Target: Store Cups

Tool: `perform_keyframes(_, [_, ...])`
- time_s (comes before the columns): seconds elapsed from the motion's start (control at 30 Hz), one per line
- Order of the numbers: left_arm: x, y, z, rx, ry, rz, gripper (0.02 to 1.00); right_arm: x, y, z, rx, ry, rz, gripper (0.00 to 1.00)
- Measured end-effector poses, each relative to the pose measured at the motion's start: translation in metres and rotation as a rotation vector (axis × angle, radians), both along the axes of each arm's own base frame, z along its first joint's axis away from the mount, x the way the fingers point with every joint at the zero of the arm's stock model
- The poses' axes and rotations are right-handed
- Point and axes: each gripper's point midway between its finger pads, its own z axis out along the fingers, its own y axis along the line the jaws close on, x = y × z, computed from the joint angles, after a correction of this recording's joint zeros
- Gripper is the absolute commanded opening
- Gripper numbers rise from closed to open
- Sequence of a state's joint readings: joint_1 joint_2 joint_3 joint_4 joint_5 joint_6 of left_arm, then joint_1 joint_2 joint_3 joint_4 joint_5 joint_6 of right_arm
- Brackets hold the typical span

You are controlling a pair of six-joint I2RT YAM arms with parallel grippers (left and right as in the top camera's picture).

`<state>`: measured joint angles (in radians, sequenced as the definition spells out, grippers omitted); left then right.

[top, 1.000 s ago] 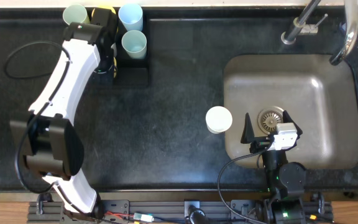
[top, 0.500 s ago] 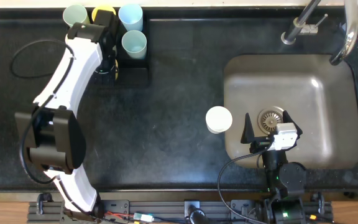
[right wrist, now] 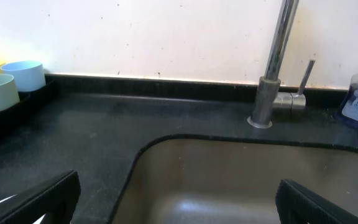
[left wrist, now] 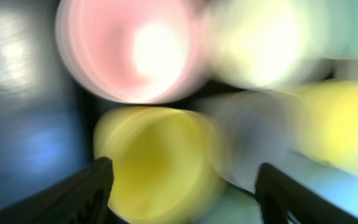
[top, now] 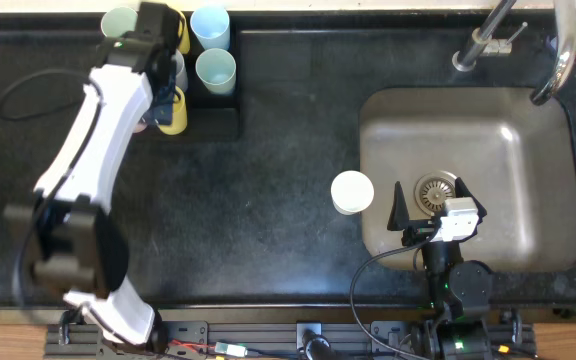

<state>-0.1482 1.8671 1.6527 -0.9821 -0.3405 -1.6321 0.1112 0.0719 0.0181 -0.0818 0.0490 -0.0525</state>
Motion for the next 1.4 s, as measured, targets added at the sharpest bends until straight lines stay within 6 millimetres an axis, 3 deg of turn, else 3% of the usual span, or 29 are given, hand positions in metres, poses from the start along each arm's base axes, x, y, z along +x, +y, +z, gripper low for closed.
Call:
perform_keyframes(0.07, [0.028, -0.002, 0.061, 0.071, -0.233, -0.107, 0.858, 0.000, 0.000, 0.000, 0.000, 0.000, 0.000, 0.998])
perform_keyframes(0.1, [0.043, -0.007, 0.123, 0.159, -0.428, -0.215, 0.899, 0.000, 0.000, 0.000, 0.000, 0.000, 0.000, 0.996])
perform_keyframes(0.13, [0.049, -0.013, 0.172, 0.247, -0.576, -0.306, 0.950, 0.000, 0.000, 0.000, 0.000, -0.001, 0.000, 0.998])
perform_keyframes(0.2, [0.036, -0.025, 0.265, 0.448, -0.826, -0.464, 0.987, 0.000, 0.000, 0.000, 0.000, 0.000, 0.000, 0.998])
perform_keyframes(0.27, [0.003, -0.029, 0.316, 0.634, -0.929, -0.576, 1.000, 0.000, 0.000, 0.000, 0.000, 0.000, 0.000, 0.998])
perform_keyframes(0.33, [-0.035, -0.025, 0.334, 0.781, -0.956, -0.653, 1.000, 0.000, 0.000, 0.000, 0.000, 0.000, 0.000, 0.998])
perform_keyframes(0.43, [-0.070, -0.012, 0.317, 0.914, -0.930, -0.715, 1.000, 0.000, 0.000, 0.000, 0.000, 0.000, 0.000, 0.998])
perform_keyframes(0.63, [-0.112, -0.009, 0.216, 1.085, -0.855, -0.902, 1.000, 0.000, 0.000, 0.000, 0.000, 0.000, 0.000, 0.996])
perform_keyframes(0.9, [-0.181, -0.010, 0.141, 1.252, -0.895, -0.979, 1.000, 0.000, 0.000, 0.000, 0.000, 0.000, 0.000, 0.998])
perform_keyframes(1.1, [-0.195, -0.017, 0.092, 1.261, -0.912, -1.033, 1.000, 0.000, 0.000, 0.000, 0.000, -0.001, 0.000, 0.998])
perform_keyframes(1.4, [-0.195, -0.022, 0.045, 1.209, -0.850, -1.121, 0.998, 0.000, 0.000, 0.000, 0.000, -0.001, 0.000, 0.996])
